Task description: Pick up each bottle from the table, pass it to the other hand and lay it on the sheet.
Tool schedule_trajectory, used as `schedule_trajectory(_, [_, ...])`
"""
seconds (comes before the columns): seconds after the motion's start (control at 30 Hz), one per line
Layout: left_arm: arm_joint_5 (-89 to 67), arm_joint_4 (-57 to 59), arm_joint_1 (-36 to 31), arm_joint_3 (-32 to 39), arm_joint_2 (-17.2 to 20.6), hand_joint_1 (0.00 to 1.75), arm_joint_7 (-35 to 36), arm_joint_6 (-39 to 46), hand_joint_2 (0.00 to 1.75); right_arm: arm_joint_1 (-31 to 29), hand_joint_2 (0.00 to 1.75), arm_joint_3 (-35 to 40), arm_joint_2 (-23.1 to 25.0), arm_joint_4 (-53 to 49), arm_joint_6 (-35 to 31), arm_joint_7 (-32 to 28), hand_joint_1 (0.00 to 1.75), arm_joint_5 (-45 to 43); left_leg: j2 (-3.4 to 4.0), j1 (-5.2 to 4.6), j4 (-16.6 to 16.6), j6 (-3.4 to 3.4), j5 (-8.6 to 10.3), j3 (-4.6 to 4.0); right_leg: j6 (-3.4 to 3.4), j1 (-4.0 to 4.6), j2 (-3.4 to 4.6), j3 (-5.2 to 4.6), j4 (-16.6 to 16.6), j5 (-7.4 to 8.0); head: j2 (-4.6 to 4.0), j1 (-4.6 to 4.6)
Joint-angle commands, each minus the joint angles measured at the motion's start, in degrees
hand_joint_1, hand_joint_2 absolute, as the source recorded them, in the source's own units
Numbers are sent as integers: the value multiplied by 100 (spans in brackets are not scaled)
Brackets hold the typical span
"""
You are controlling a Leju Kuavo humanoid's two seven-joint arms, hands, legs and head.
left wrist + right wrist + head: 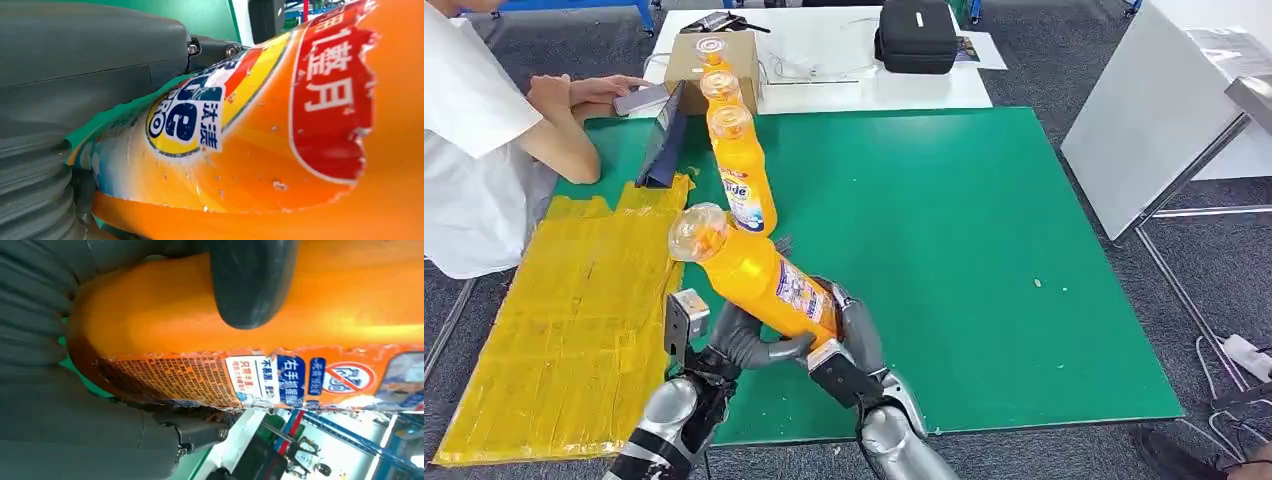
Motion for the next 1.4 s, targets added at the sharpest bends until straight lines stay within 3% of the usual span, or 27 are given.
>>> schedule_trajectory(0.03, [37,280,-234,-57,109,0,10,28,175,-204,175,267,-98,676,-3,17,175,-15,-4,7,-4,-7,-5,18,-11,6,7,20,-6,-5,0,0])
schedule_trajectory(1.0, [13,371,-279,92,37,0,-138,185,175,-183,175,129,-217,797,17,70,175,-84,-16,28,7,-19,-29,61,-33,23,19,69,-5,-28,0,0])
schedule_trajectory(1.1, [-1,383,-302,144,10,0,-180,213,175,-195,175,88,-203,836,12,89,175,-36,-13,13,-3,-9,-8,26,-16,11,3,30,-8,-9,2,-2])
schedule_trajectory(1.3, [-10,320,-279,156,-5,0,-198,229,175,-193,175,67,-199,841,11,94,175,-23,-15,19,1,-13,-16,39,-22,16,7,45,-7,-17,0,-2])
schedule_trajectory(1.33, [-12,304,-272,160,-14,5,-207,239,175,-190,175,54,-198,840,10,94,175,-20,-12,10,-2,-8,-6,20,-13,8,2,23,-7,-8,0,0])
schedule_trajectory(1.37, [-9,286,-262,168,-25,110,-216,253,175,-186,175,47,-198,839,10,94,175,-14,-15,16,3,-10,-12,30,-18,13,4,35,-5,-14,0,-2])
schedule_trajectory(1.4, [5,271,-250,188,-40,161,-228,266,175,-180,175,39,-199,839,10,98,175,-14,-16,19,3,-13,-16,37,-21,16,7,43,-6,-17,0,0])
